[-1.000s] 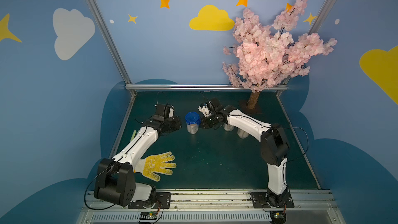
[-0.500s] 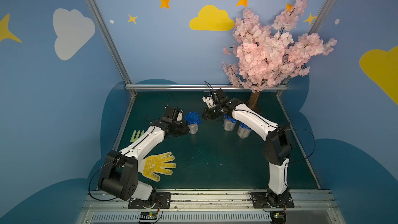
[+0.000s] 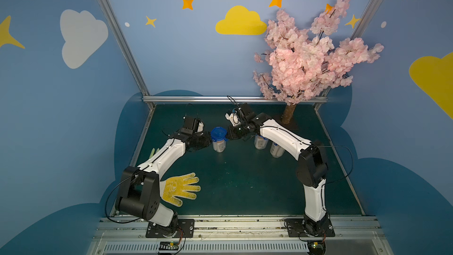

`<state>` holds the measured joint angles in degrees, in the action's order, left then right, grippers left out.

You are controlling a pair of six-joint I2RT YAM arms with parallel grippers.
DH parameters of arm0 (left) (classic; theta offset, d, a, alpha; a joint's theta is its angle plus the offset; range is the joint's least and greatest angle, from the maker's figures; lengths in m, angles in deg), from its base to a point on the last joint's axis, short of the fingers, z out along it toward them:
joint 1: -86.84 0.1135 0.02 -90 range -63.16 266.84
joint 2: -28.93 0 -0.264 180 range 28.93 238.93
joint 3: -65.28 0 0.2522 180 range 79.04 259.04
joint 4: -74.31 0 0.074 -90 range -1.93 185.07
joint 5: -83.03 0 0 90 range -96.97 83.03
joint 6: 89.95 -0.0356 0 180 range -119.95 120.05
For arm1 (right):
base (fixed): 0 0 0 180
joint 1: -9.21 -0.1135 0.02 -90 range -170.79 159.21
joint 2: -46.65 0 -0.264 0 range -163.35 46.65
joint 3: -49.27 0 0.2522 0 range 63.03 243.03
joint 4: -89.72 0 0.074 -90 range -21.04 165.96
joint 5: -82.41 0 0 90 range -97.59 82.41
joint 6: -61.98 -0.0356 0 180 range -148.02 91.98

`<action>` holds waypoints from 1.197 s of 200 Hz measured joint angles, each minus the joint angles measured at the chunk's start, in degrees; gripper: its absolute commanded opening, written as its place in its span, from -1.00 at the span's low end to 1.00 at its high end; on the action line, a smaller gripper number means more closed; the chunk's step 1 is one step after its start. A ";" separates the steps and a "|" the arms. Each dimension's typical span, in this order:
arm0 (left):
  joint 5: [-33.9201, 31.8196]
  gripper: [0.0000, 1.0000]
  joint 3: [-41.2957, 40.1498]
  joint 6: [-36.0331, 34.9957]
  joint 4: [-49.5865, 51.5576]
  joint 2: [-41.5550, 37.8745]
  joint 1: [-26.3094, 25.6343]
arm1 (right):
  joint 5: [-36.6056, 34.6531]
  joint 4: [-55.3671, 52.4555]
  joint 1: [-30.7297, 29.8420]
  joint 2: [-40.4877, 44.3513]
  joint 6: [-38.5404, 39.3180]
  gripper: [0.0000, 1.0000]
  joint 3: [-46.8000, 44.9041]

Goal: Take out toiletry kits
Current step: Adjust the container at the center of the board.

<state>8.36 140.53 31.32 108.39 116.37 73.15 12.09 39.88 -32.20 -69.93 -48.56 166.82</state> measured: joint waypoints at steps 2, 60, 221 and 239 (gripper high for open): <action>0.00 -0.96 0.00 0.02 -0.09 0.09 0.15 | 0.09 0.07 0.00 0.02 0.00 -1.00 -0.07; 0.26 -0.96 0.04 -0.22 -0.04 0.74 2.38 | -0.33 0.74 -0.44 1.42 0.07 -1.00 -3.69; -1.20 -0.95 -1.20 -0.04 1.92 -1.92 -4.98 | 3.28 0.20 3.17 -2.91 0.28 -1.00 2.84; -1.09 -0.96 -1.20 0.13 1.77 -0.72 -4.98 | 3.76 0.22 2.69 -3.13 0.07 -1.00 2.80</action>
<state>7.27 139.33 31.45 110.16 115.65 68.17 15.85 40.10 -29.51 -73.05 -48.49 169.62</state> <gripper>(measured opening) 0.049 0.048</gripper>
